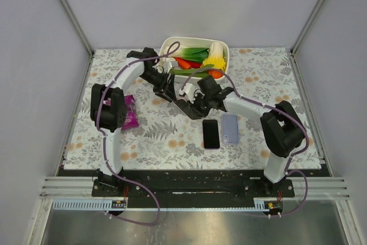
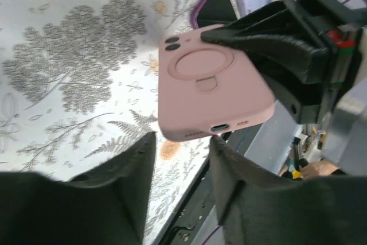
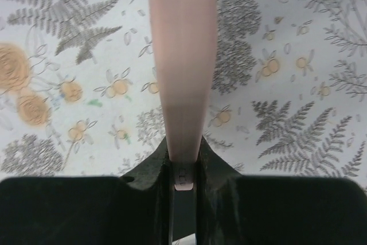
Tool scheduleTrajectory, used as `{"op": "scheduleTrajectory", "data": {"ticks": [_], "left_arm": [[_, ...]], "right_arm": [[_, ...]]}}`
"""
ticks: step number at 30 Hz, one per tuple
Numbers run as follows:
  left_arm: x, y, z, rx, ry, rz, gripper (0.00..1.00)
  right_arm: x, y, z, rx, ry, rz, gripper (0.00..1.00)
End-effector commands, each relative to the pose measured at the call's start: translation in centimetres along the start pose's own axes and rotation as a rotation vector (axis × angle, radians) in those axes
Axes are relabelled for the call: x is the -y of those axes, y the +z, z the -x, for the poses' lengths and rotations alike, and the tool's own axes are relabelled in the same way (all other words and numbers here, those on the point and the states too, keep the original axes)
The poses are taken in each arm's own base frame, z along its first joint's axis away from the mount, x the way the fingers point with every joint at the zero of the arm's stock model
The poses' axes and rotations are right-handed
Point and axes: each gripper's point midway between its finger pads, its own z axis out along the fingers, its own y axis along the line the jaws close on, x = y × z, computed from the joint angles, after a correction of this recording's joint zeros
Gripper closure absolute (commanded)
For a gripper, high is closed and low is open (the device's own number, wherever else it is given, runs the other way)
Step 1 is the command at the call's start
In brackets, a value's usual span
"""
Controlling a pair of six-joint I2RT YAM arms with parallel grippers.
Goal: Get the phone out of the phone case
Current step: Pick up the phone at the center of the board.
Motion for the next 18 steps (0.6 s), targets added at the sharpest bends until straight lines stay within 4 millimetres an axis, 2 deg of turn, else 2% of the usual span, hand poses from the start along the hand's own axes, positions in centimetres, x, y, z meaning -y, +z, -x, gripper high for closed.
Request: {"op": "scheduleTrajectory", "data": {"ticks": [1,4,10,15,18], "left_arm": [[5.3,-2.4,0.4,0.076,0.206,-0.087,0.43],[6.9,-3.8,0.1,0.114,0.308,-0.090,0.23],[10.5,-5.9,-1.5,0.181,0.507,-0.140,0.01],[13.6,-7.0,-3.8,0.212,0.654,-0.178,0.01],[15.6,-6.5,-5.2,0.197,0.722,-0.172,0.01]], "right_arm": [[-3.0,-4.2,3.4,0.100,-0.083,0.112,1.00],[-5.0,-6.4,3.4,0.099,-0.096,0.190,1.00],[-8.5,-10.7,4.8,0.166,-0.076,0.323,1.00],[-10.7,-13.4,5.7,0.195,-0.062,0.420,1.00],[-11.4,-14.5,6.3,0.222,-0.059,0.443,1.00]]}}
